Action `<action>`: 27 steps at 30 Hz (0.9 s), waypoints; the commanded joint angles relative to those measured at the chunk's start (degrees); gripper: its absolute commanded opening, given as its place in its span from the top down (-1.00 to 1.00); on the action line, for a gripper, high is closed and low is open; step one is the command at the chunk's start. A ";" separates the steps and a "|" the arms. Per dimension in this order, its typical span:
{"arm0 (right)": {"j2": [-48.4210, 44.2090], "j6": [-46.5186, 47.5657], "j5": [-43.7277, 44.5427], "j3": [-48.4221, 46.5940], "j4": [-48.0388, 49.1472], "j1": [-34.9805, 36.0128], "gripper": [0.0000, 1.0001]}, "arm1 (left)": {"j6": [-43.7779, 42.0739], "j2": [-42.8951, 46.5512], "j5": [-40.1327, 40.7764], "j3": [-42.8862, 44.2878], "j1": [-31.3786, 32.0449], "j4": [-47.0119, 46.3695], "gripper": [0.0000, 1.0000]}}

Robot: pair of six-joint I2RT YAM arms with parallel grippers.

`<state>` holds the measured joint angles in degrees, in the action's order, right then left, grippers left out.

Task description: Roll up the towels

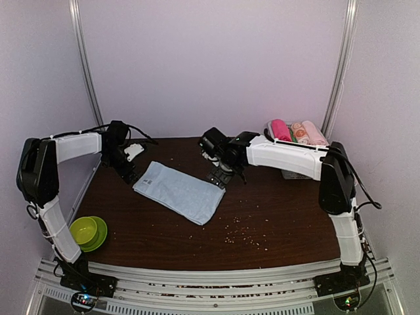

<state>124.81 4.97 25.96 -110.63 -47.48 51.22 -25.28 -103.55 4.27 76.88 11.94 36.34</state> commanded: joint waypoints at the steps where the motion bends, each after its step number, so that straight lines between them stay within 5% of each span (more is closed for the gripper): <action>1: 7.77 -4.54 6.98 -11.32 -3.54 -3.36 -0.99 | -2.39 -0.78 0.11 -0.93 -0.09 1.37 -0.96; 9: 18.20 -4.71 8.96 -22.18 -4.53 -4.82 -0.99 | -4.87 -3.48 5.39 -2.39 0.82 0.16 -0.96; 20: 19.35 1.28 5.49 -18.21 -5.40 -1.98 -0.99 | -6.33 -10.20 12.60 3.47 2.38 0.50 -0.96; 27: 14.20 0.72 1.83 -9.45 -3.63 -0.38 -0.99 | -8.07 -17.78 17.02 14.74 4.44 7.60 -0.96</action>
<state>144.07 5.78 31.33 -125.45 -50.74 50.11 -31.62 -117.78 17.63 85.69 14.96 40.03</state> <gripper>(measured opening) 0.994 0.978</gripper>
